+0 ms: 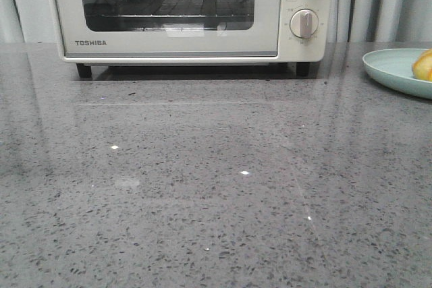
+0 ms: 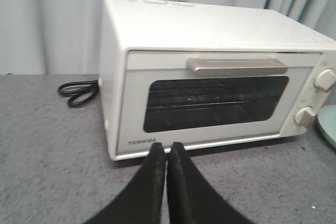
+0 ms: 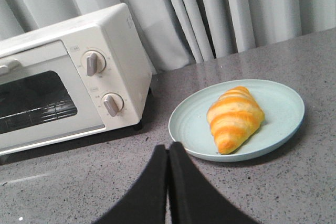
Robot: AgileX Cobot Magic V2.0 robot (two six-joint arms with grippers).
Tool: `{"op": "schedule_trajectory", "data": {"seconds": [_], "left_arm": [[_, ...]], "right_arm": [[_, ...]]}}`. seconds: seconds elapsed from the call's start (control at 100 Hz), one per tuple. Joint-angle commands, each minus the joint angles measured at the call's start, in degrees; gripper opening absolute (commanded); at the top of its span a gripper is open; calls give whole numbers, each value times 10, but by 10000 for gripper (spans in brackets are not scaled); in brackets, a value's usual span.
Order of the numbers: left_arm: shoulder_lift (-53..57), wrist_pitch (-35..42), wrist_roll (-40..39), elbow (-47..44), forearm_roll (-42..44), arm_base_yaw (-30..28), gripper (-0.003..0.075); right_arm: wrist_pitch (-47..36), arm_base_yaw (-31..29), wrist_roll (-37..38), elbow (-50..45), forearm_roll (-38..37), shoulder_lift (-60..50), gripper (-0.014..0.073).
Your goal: Put bread in oven
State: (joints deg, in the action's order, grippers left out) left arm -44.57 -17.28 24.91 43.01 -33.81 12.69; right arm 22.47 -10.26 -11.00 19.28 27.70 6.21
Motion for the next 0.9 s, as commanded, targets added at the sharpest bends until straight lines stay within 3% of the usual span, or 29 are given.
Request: {"op": "schedule_trajectory", "data": {"seconds": [0.0,0.24,0.56,0.89], "left_arm": [[-61,32,20,78,-6,42,-21],[-235,41,38,217,-6,111,-21],[-360,54,38,321,-8,117,-21],[-429,75,38,366,-8,117,-21]], "right_arm": [[-37,-2,-9,20,-1,13,-48],[-36,-2,-9,20,-1,13,-48],[-32,-2,-9,20,-1,13,-48],[-25,-2,-9,20,-1,13,-48]]}}
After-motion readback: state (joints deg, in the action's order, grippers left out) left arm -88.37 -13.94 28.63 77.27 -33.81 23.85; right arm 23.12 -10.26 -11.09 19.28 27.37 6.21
